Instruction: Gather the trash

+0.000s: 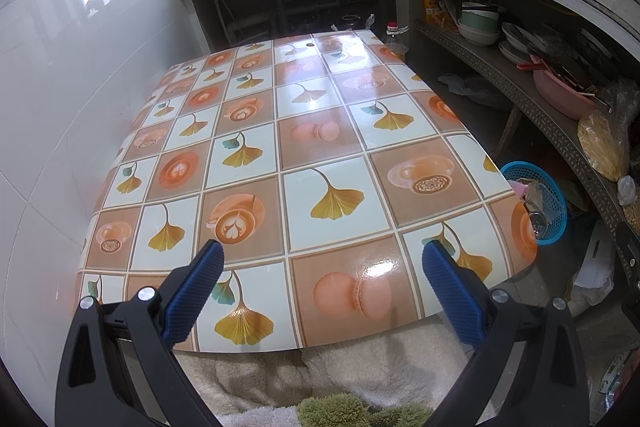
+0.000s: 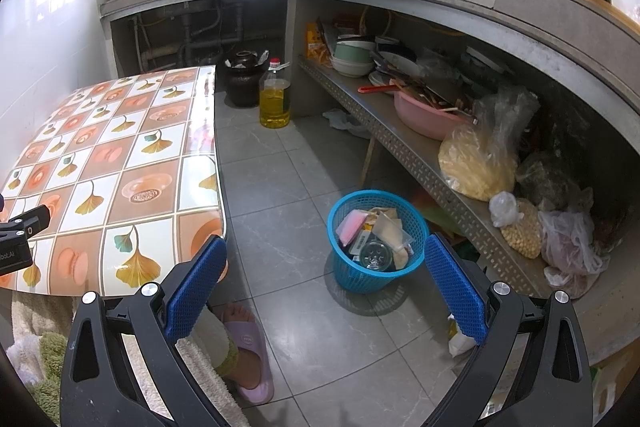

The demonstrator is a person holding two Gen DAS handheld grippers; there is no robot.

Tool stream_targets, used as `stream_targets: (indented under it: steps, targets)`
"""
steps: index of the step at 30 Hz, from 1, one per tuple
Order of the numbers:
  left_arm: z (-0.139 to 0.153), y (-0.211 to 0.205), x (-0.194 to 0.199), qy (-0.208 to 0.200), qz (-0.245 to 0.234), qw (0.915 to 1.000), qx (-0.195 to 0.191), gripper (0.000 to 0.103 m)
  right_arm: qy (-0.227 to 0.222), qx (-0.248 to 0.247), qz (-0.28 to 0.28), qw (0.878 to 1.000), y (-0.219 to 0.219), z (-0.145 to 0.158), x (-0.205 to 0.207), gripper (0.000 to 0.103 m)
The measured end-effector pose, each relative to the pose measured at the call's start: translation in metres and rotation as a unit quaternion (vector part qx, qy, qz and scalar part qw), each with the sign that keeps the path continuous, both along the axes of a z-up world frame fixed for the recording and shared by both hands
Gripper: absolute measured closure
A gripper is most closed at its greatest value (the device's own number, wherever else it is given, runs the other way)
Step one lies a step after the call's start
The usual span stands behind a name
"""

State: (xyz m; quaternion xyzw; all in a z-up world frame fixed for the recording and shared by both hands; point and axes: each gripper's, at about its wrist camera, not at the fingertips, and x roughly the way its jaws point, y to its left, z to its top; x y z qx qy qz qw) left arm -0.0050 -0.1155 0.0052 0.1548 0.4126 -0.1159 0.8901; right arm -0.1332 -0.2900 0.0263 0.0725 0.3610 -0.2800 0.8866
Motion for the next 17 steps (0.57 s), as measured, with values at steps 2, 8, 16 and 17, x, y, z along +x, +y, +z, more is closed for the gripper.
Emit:
stream_targets:
  steps: [2, 8, 16, 17]
  targets:
    - [0.0000, 0.0001, 0.0001, 0.000, 0.000, 1.0000, 0.000, 0.006, 0.000, 0.000, 0.000, 1.000, -0.0001, -0.0003, -0.0003, 0.008]
    - [-0.0001, 0.0000, 0.0001, 0.000, 0.000, 1.0000, 0.000, 0.006, 0.000, 0.000, 0.000, 1.000, 0.0003, 0.0002, -0.0001, 0.008]
    - [-0.0003, 0.0006, -0.0002, 0.002, 0.000, 1.0000, 0.000, 0.006, 0.000, 0.000, -0.001, 1.000, 0.0012, -0.0002, -0.0006, 0.008]
    - [-0.0003, 0.0009, -0.0002, 0.002, -0.001, 1.0000, 0.000, 0.006, 0.000, 0.000, -0.001, 1.000, 0.0011, -0.0005, -0.0007, 0.008]
